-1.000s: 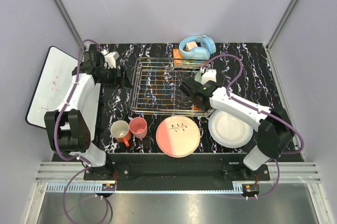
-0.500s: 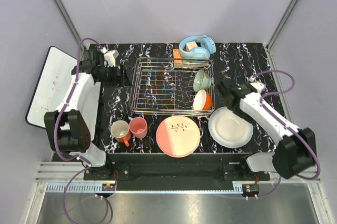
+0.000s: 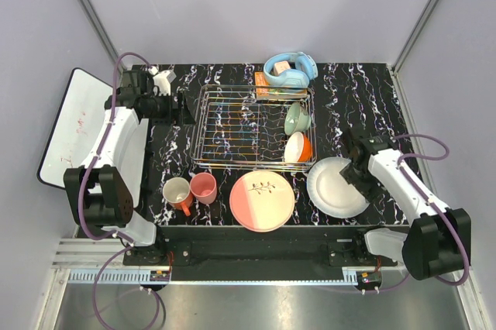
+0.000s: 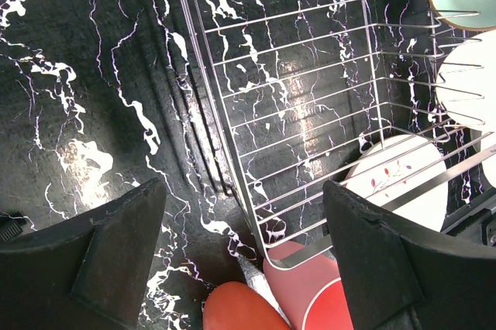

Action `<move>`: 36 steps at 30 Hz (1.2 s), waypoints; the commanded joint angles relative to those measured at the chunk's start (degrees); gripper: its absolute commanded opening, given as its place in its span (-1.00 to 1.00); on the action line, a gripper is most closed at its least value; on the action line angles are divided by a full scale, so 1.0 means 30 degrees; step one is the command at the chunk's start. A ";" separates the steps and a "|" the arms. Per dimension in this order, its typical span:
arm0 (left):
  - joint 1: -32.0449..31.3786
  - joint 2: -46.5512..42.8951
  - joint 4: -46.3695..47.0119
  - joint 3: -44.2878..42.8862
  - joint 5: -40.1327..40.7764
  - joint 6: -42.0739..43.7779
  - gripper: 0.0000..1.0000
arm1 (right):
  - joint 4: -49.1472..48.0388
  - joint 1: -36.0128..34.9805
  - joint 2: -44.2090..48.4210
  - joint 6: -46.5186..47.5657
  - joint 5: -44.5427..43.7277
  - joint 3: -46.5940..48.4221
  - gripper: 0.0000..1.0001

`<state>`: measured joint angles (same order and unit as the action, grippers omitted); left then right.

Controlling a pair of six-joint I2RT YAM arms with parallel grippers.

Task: Load the mixed dishes into the dish rack

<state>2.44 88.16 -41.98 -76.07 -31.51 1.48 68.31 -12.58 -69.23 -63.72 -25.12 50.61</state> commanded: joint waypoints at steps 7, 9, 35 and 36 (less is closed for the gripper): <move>-0.0022 -0.0354 0.0311 -0.0863 -0.0688 0.0123 0.72 | -0.1089 0.0003 0.0227 0.0145 0.2634 -0.0230 0.69; -0.0021 -0.0237 0.0398 -0.0746 -0.0776 -0.0023 0.71 | -0.2289 0.0004 -0.0094 0.0849 0.2603 0.0382 0.69; 0.0008 -0.1027 0.0194 -0.0629 0.0482 0.0650 0.72 | -0.4754 0.0208 -0.9440 -0.0965 -0.0032 0.2405 0.50; 0.0008 -0.1027 0.0164 -0.0629 0.0570 0.0709 0.72 | -0.4783 0.0238 -0.9819 -0.1053 -0.0323 0.2581 0.51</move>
<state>2.44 87.05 -42.13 -76.09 -31.18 1.93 55.66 -12.51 -94.11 -63.29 -22.00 56.71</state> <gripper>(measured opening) 0.856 0.742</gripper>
